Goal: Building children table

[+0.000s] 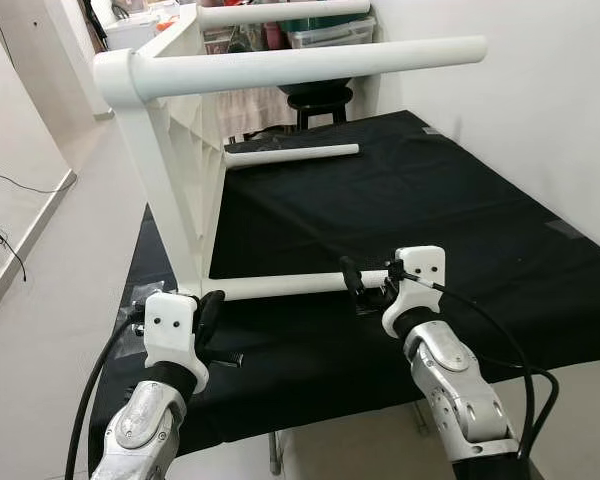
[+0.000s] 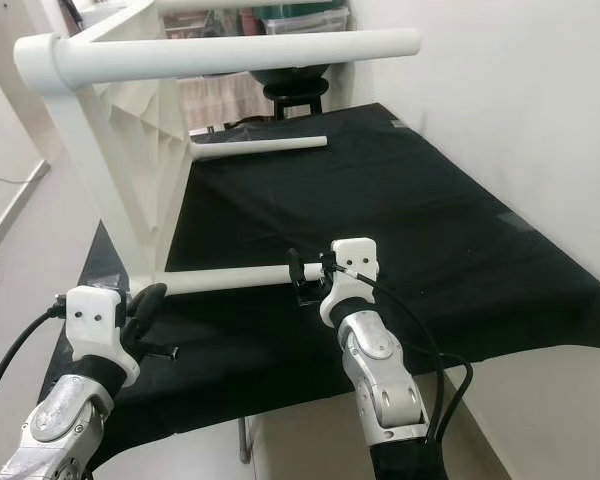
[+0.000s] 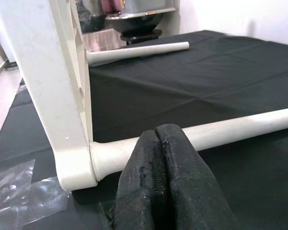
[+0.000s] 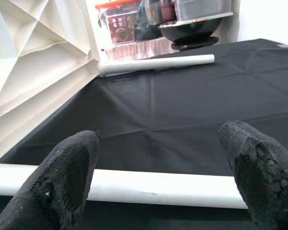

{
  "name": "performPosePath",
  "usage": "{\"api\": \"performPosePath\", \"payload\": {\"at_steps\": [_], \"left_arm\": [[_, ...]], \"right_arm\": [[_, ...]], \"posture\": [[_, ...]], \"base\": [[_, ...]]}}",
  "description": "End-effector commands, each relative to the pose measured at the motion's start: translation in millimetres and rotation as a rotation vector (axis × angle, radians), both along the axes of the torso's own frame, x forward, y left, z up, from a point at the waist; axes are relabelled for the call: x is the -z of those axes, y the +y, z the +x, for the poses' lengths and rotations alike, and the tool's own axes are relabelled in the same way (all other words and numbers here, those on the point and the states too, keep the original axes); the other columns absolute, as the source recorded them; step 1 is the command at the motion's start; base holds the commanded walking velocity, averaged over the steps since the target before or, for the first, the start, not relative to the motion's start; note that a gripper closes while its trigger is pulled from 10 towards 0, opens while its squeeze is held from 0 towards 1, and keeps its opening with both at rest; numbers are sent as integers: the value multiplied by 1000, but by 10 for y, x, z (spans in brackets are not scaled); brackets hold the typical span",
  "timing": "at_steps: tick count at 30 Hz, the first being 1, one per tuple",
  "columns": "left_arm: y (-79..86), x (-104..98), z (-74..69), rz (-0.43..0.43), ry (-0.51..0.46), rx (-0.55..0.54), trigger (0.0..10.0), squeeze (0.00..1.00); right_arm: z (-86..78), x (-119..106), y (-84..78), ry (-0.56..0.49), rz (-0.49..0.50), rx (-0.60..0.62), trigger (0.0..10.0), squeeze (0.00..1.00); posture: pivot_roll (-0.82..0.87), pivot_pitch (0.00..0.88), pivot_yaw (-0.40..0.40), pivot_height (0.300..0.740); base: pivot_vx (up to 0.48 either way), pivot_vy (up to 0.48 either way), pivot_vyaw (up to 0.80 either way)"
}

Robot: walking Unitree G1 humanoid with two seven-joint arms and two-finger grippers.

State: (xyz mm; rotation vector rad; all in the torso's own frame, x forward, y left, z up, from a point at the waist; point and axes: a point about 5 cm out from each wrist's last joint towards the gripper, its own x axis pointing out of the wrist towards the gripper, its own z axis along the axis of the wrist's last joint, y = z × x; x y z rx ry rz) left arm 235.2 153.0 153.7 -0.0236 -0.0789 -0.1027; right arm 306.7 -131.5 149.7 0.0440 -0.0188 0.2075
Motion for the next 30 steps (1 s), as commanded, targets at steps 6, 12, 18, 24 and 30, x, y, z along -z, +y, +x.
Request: {"api": "performPosePath", "payload": {"at_steps": [6,12,18,24,30], "left_arm": [[12,10,1,31,7,20,10000,0],[8,9,-1,33,7,26,10000,0],[2,7,0,35,7,28,10000,0],[-2,5,-3,34,6,28,10000,0],[-3,7,-9,40,5,28,10000,0]], "right_arm": [[2,25,34,15,23,-12,10000,0],[7,41,33,30,23,-10,10000,0],[8,35,33,26,27,-15,10000,0],[-22,8,77,-8,4,-67,10000,0],[-5,48,70,28,-4,-54,10000,0]], "posture": [[-30,43,80,740],[-30,43,80,740],[-31,43,80,740],[-29,45,78,740],[-32,41,80,740]], "base": [[47,0,0],[287,0,-667],[299,0,0],[301,0,400],[256,0,0]]}}
